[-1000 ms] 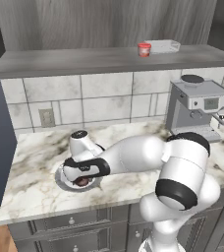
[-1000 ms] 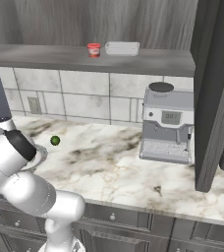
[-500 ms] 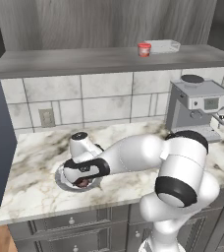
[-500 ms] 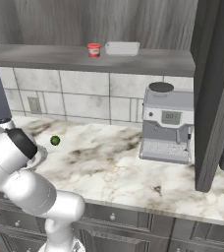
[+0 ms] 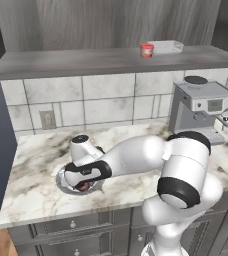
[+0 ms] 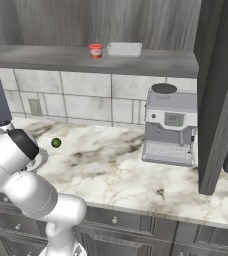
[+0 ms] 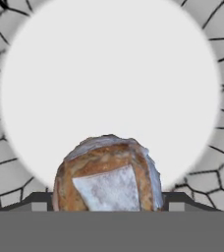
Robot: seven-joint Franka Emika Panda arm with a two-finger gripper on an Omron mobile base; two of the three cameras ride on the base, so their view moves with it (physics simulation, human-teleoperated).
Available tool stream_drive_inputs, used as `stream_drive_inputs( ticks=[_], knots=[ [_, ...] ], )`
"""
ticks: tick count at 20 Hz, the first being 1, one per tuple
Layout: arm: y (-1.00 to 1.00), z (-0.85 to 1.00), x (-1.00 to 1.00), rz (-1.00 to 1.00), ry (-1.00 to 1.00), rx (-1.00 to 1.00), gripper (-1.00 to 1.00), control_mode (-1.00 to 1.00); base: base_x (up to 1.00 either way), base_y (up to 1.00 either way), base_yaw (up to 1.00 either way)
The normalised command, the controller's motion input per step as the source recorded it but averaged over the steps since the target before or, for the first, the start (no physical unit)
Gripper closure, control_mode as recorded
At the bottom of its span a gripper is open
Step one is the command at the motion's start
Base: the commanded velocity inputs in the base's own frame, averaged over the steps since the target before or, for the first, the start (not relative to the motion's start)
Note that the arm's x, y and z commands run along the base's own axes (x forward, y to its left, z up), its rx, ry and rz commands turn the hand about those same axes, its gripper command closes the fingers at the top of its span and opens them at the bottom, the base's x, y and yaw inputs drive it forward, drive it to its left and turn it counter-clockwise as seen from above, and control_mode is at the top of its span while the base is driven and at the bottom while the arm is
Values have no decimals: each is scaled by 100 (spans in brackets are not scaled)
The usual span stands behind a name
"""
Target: Pick the avocado and bread from the counter and place them on the plate. Then pick the jam from the cabinet and place it next to the plate. Lastly close the cabinet door.
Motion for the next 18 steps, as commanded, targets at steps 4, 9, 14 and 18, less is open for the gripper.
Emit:
stream_drive_inputs(
  ticks=[4,9,14,18],
  knots=[
    [0,0,0,0,0,0,-100,-100,0,0,0],
    [-1,7,-5,-3,-12,0,-100,-100,0,0,0],
    [0,29,-4,-5,-26,0,-100,-100,0,0,0],
    [-14,36,-1,-6,-29,0,-100,-100,0,0,0]
  ],
)
